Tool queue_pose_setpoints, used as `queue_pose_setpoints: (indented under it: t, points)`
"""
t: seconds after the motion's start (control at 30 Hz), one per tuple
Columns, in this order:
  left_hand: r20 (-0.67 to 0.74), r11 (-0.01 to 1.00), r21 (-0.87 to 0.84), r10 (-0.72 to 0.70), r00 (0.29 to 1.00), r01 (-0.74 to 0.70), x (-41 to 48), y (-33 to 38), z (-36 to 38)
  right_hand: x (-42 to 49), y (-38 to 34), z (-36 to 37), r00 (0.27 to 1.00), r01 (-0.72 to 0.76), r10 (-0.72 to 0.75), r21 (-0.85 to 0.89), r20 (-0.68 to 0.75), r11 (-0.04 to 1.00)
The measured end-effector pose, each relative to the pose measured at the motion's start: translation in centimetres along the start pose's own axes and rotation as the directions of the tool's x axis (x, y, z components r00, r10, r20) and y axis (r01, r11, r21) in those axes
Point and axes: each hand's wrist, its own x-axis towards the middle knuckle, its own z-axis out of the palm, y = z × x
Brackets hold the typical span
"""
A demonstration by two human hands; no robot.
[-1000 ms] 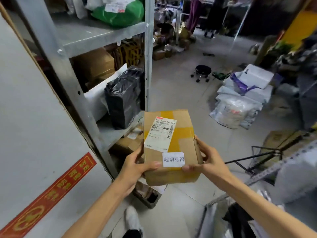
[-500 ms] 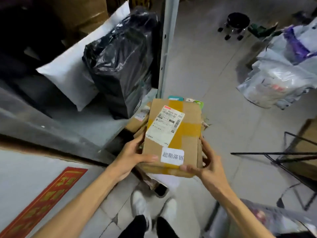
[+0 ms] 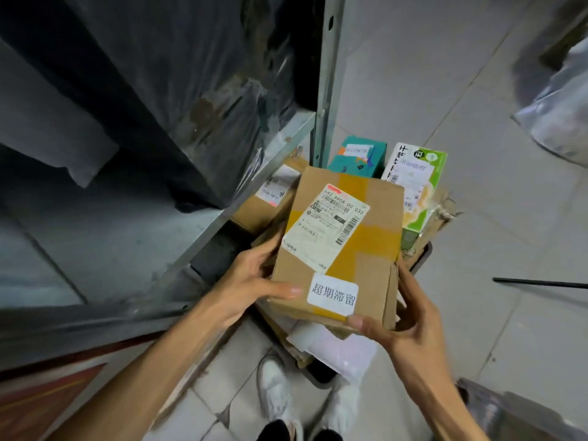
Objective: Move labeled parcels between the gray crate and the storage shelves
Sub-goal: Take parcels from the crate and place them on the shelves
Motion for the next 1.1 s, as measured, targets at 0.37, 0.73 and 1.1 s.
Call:
queue_pose_setpoints:
  t: [0.37, 0.73, 1.1]
  points:
    - [0.015, 1.0, 0.026, -0.007, 1.0, 0.007, 2.0, -1.8, -1.6, 1.9, 2.1, 1.1, 0.999, 0.015, -0.016, -0.025, -0.047, 1.0]
    - [0.016, 1.0, 0.009, -0.028, 0.999, 0.028, 1.8, -2.1, -1.3, 1.7, 2.9, 0.7, 0.999, 0.013, -0.014, -0.012, -0.052, 1.0]
    - [-0.082, 0.987, 0.066, -0.144, 0.986, 0.15, 1.2, -0.6, -0.7, 1.1, 2.4, 0.9, 0.998, -0.03, 0.029, -0.023, -0.057, 0.999]
